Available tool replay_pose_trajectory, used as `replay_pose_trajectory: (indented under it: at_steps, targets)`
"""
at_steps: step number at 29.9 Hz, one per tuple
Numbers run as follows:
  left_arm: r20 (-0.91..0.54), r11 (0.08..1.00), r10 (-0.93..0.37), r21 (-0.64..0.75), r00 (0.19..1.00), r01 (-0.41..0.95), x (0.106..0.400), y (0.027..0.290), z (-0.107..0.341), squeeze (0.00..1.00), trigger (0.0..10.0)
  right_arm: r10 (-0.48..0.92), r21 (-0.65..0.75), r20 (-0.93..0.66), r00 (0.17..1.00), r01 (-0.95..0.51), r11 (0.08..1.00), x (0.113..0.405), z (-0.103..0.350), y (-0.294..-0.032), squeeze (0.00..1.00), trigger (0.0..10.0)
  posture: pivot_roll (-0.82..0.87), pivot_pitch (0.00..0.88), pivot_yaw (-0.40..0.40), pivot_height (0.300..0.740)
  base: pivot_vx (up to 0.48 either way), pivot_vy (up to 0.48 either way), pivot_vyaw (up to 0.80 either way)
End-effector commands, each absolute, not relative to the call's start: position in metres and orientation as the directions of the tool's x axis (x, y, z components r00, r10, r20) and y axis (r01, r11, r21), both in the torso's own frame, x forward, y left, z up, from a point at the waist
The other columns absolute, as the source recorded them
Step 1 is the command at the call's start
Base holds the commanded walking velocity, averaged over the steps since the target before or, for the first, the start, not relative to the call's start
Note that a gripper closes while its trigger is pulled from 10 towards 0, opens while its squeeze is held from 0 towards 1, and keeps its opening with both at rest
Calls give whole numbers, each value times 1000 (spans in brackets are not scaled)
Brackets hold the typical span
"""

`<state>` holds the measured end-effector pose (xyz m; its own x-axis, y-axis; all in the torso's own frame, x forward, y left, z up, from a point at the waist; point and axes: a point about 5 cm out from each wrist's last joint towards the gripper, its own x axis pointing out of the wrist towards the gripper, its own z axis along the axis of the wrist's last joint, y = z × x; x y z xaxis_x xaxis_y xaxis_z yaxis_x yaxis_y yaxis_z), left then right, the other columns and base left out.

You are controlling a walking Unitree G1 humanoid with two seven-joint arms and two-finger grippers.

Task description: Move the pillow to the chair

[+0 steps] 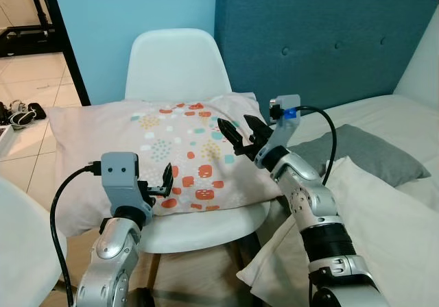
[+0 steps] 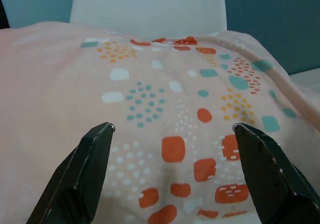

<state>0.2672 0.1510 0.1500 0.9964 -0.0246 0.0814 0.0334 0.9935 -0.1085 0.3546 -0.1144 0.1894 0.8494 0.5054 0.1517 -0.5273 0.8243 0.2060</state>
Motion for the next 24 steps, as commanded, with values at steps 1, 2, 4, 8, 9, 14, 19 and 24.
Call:
replay_pose_trajectory:
  at_steps: [1, 2, 4, 8, 9, 14, 19, 24]
  targets:
    - [73, 992, -21, -123, 997, 30, 267, 150, 150, 0, 10000, 506, 208, 137, 851, -524, 826, 353, 188, -115, 0, 10000, 85, 0, -47, 607, 0, 0, 0]
    - [71, 992, -22, -123, 997, 31, 267, 150, 150, 0, 10000, 503, 212, 138, 853, -522, 826, 352, 188, -115, 0, 10000, 83, 0, -46, 612, 0, 0, 0]
    - [68, 992, -24, -122, 997, 33, 268, 149, 150, 0, 10000, 501, 214, 138, 854, -520, 827, 351, 187, -115, 0, 10000, 83, 0, -45, 621, 0, 0, 0]
    - [53, 994, -20, -110, 998, 26, 268, 150, 148, 0, 10000, 496, 221, 139, 857, -515, 828, 351, 187, -115, 0, 10000, 87, 0, -48, 630, -71, 0, 0]
    - [48, 994, -18, -104, 999, 23, 268, 151, 148, 0, 10000, 495, 223, 139, 858, -514, 828, 351, 187, -115, 0, 10000, 87, 0, -49, 635, -285, 0, 0]
    - [30, 994, -8, -105, 1000, 11, 266, 153, 145, 0, 10000, 492, 225, 133, 860, -510, 830, 349, 185, -117, 0, 10000, 87, 0, -49, 649, -441, 0, 0]
    - [43, 993, -9, -114, 999, 14, 266, 153, 146, 0, 10000, 485, 229, 122, 866, -500, 835, 347, 183, -119, 0, 10000, 85, 0, -51, 663, -183, 0, 0]
    - [48, 993, -14, -116, 999, 20, 266, 152, 146, 0, 10000, 467, 236, 106, 878, -478, 846, 349, 179, -125, 0, 10000, 84, 0, -53, 677, 0, 0, 0]
